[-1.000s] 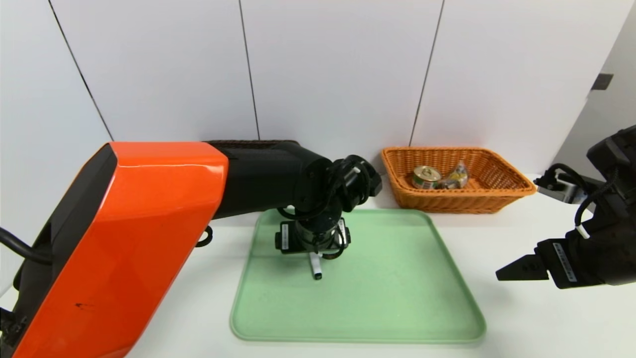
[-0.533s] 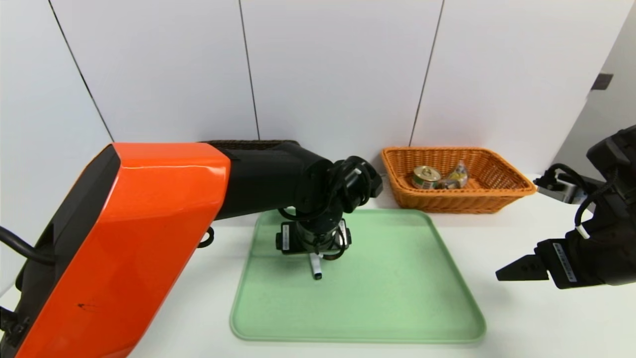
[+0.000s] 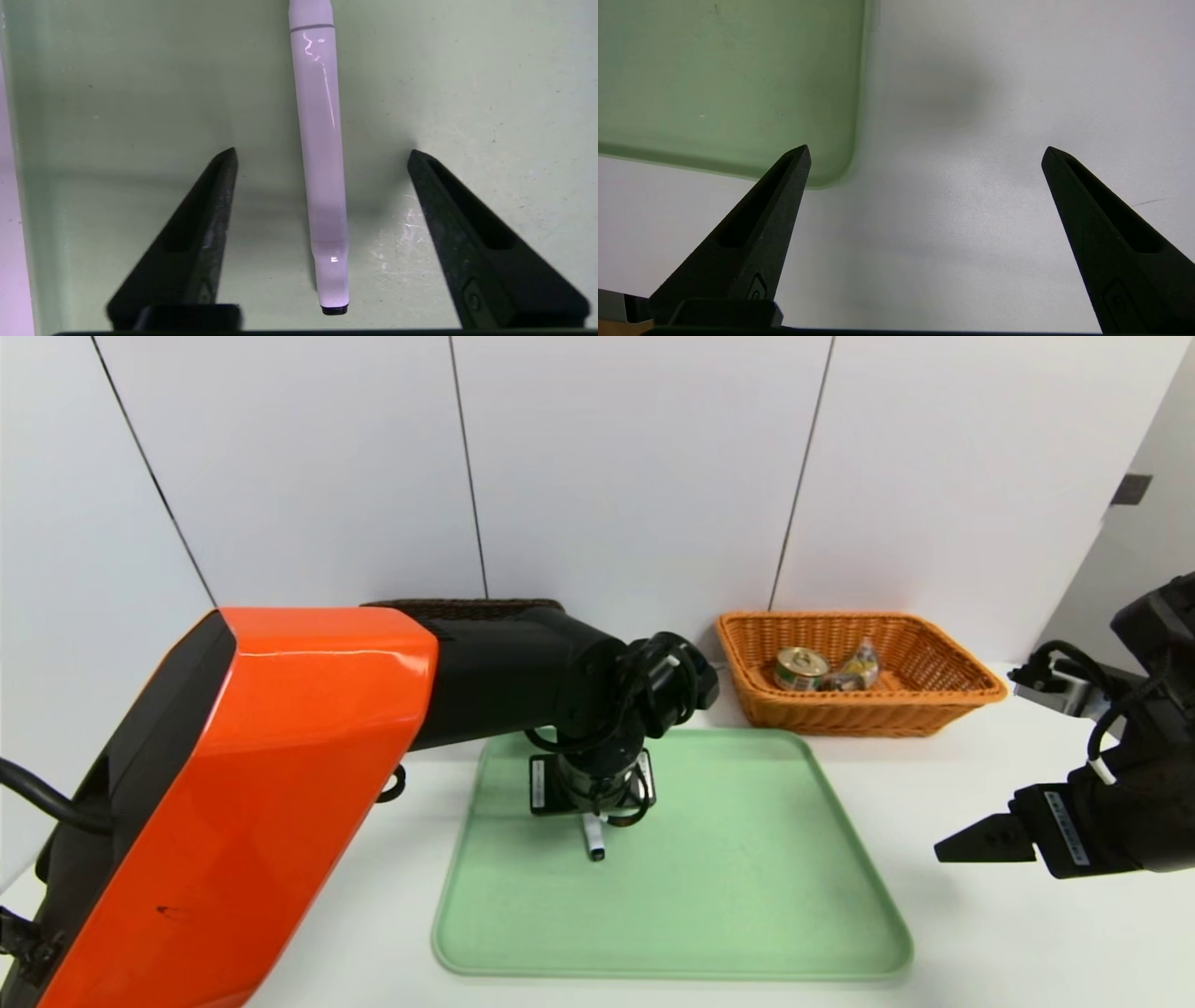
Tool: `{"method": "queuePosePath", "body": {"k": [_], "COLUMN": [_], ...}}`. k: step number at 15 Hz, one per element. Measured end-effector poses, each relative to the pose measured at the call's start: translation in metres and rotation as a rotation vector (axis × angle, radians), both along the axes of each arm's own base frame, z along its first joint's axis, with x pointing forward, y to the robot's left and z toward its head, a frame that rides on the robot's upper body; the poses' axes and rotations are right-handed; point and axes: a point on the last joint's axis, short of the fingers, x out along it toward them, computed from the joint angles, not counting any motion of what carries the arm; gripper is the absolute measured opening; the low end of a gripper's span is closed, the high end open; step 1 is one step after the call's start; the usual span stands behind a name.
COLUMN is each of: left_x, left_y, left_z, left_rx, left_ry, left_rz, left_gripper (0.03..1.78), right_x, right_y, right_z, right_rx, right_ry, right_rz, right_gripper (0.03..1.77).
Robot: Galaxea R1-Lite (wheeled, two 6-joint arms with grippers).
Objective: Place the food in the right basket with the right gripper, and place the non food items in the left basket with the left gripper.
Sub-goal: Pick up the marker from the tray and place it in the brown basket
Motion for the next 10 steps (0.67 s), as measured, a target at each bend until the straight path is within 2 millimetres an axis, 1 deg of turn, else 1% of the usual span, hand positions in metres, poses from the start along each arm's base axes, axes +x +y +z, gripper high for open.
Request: {"method": "queuePosePath", "body": {"k": [2,4,5,6,10], "left_x": [0.0003,0.0001,-0.0002,-0.0005,-0.0016], "left_y": [-0.0007,-0.0006,-0.0006,-0.0006,0.0001], "left_z": [-0.0014,-0.0014,-0.0014,-0.0015,0.0011], "left_rx": [-0.001,0.000,0.001,0.003,0.001], "left_ry": [0.004,0.004,0.005,0.007,0.005], "left_rz": [-0.002,-0.002,-0.002,-0.004,-0.006], "left_gripper": [0.98,0.80,0.62,0.16,0.16], "right_x": [-0.0016,-0.0035,-0.0044,-0.0051,-0.0092], "right_y": [-0.0002,-0.0006,-0.0006,-0.0007,-0.0007], "right_z": [0.0018,0.0032,0.0034,0.0039,0.0074], "right_rx": [0.001,0.001,0.001,0.001,-0.004], "right_ry": [-0.009,-0.016,-0.017,-0.020,-0.041], "right_rz": [0.000,0.005,0.006,0.007,0.024], "right_gripper": [1.71,1.71,1.71,1.71,1.71]}}
